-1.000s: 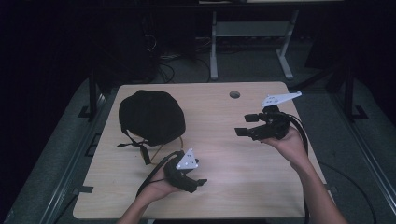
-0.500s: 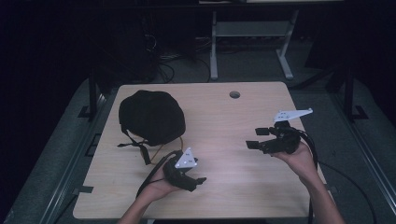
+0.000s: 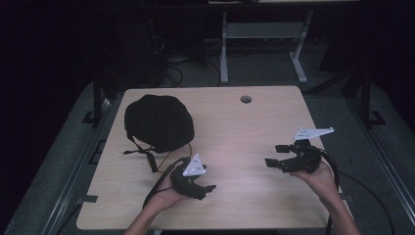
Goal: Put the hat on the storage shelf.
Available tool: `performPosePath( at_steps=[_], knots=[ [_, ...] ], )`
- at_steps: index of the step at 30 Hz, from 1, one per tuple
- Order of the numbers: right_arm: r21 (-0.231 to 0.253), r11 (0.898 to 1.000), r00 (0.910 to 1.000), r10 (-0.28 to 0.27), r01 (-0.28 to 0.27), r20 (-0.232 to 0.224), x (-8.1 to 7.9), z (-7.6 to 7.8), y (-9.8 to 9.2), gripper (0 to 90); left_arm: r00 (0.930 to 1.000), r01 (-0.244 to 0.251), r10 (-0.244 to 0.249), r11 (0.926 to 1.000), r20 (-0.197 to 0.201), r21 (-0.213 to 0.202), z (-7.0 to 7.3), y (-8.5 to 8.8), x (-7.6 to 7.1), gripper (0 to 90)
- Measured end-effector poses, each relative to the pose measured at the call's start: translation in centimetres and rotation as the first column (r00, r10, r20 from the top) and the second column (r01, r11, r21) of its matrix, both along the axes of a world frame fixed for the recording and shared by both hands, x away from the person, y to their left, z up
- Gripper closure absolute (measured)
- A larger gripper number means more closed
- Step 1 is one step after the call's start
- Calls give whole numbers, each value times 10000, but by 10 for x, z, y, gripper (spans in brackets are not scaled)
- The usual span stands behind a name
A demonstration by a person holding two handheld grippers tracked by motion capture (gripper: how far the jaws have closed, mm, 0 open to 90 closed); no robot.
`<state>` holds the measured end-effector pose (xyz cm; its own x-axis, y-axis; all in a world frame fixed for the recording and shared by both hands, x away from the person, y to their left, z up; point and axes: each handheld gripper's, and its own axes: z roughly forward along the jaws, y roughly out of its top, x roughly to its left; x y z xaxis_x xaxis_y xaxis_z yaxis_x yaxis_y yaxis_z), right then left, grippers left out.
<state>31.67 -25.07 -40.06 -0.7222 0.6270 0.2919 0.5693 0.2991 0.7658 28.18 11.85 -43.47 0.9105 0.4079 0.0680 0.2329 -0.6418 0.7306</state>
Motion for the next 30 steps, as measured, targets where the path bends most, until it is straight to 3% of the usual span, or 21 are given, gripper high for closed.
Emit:
performPosePath(
  at_steps=[18, 30],
  knots=[
    [111, 9978, 9974, -655, 658, -288, -27, -29, -35, 192, 9999, -147, 148, 9999, 66, -19, -1, 0, -1, 272],
    [47, 9960, 9951, -889, 892, -426, -44, -45, -46, 194, 9999, -125, 125, 9999, 53, -24, -3, 1, -2, 272]
  ],
)
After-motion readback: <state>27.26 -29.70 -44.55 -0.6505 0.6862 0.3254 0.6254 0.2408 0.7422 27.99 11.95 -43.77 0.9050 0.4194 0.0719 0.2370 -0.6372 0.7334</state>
